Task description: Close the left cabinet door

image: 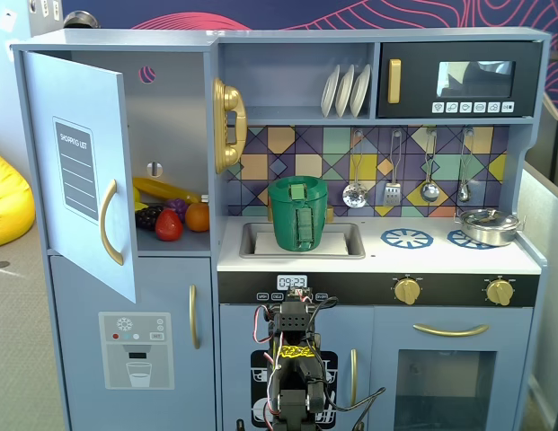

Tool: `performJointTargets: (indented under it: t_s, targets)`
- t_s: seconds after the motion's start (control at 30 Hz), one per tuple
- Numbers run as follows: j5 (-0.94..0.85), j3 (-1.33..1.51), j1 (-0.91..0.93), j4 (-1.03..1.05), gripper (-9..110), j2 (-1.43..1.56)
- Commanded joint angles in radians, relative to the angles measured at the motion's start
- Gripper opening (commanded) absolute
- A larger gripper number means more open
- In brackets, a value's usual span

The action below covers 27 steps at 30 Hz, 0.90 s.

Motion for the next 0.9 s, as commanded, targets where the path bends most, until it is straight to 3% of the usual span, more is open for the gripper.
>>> performJointTargets:
  t_s: [0.0, 0.5, 0.63, 0.73, 0.87]
  targets:
    - [0.049, 0.067, 0.018, 0.109, 0, -0.005]
    - [0.025, 0.066, -0.038, 0.106, 0, -0.006]
    - [0.044, 0.009, -0.295, -0.014, 0, -0.009]
    - [0.048, -0.095, -0.574, -0.310, 0, -0.037]
    - [-0.143, -0.178, -0.887, -0.643, 0, -0.089]
